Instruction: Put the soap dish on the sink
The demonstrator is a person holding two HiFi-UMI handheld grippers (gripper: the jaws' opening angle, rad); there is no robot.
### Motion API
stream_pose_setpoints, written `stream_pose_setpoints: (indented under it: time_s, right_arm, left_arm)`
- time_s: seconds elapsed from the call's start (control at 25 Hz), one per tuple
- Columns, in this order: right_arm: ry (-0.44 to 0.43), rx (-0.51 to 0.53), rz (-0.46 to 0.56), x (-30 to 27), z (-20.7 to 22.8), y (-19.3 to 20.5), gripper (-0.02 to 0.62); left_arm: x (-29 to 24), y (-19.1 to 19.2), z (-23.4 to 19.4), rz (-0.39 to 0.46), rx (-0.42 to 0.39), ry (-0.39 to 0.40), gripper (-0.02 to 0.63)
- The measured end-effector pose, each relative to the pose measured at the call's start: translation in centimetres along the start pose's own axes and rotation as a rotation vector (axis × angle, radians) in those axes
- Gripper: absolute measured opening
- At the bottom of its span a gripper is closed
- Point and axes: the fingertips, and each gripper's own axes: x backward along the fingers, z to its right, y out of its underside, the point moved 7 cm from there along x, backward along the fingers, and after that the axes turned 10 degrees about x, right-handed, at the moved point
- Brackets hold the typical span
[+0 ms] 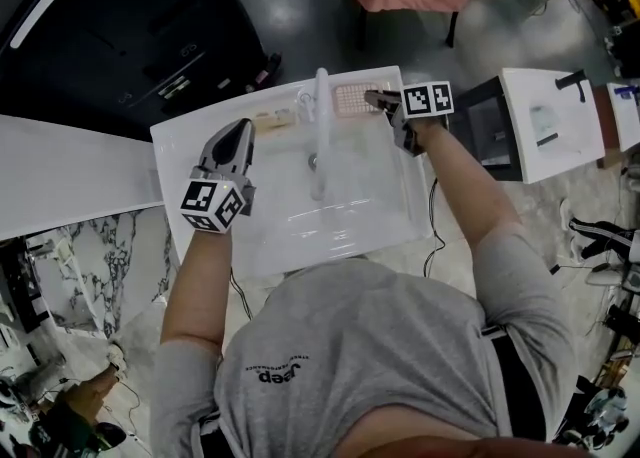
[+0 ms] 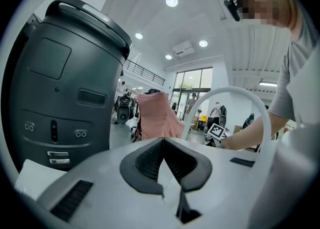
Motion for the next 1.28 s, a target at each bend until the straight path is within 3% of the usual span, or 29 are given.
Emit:
stream_pose_setpoints:
  time_s: [0.72,1.28]
  right_arm:
    - [0.061,-0.008,-0.09,-3.0,2.6,0.1,0.118]
    - [0.334,0.066,-0.158,-3.7,2.9,0.3,0.204]
  left_arm:
    - [-1.3,1.6,-1.6,-0.046,0.024,0.001,0.015]
    - [-1.6,2.1,-2.0,-0.057,0.032,0.008,0.015]
